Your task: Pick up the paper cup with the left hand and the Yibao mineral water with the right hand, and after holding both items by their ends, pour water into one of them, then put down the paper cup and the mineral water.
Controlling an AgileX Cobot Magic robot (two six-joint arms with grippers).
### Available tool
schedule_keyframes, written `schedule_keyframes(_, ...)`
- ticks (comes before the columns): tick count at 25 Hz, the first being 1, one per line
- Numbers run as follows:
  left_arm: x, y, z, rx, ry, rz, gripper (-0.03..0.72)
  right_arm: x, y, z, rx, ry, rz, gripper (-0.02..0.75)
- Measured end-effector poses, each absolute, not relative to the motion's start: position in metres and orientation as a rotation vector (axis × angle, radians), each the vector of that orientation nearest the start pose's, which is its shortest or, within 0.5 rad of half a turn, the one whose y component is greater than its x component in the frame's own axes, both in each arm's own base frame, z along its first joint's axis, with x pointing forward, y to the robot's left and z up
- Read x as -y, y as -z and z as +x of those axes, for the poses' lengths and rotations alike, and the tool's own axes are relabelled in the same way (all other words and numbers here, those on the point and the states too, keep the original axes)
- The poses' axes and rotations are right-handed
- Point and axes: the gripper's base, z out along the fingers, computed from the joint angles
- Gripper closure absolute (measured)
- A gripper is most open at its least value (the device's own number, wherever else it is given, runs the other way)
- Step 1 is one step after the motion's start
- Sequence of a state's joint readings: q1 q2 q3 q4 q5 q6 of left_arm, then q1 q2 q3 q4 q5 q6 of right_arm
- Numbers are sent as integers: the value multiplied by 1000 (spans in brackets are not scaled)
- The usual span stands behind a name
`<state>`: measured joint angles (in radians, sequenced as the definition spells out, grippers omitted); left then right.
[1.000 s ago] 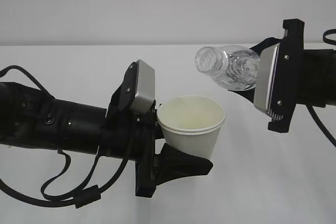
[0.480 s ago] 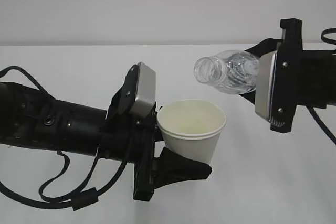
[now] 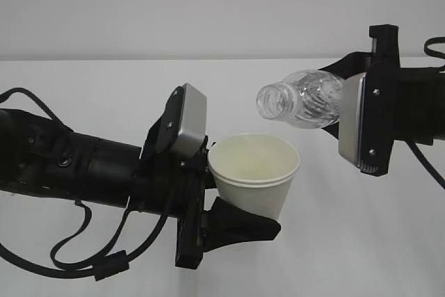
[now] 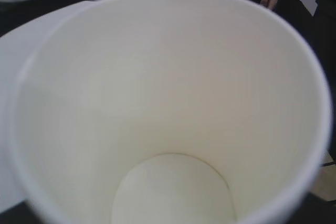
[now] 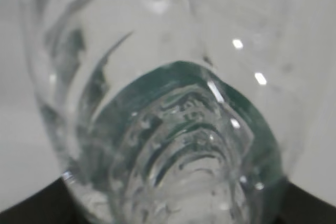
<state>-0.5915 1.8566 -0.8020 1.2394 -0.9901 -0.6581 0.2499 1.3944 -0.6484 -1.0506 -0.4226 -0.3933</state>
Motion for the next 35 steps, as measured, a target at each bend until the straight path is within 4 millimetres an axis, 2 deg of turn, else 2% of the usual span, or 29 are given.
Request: schedule_keyframes(35,241,-161,226,-1474,1120,1423,237,-98,-235,261,-1063,497,-1719,303)
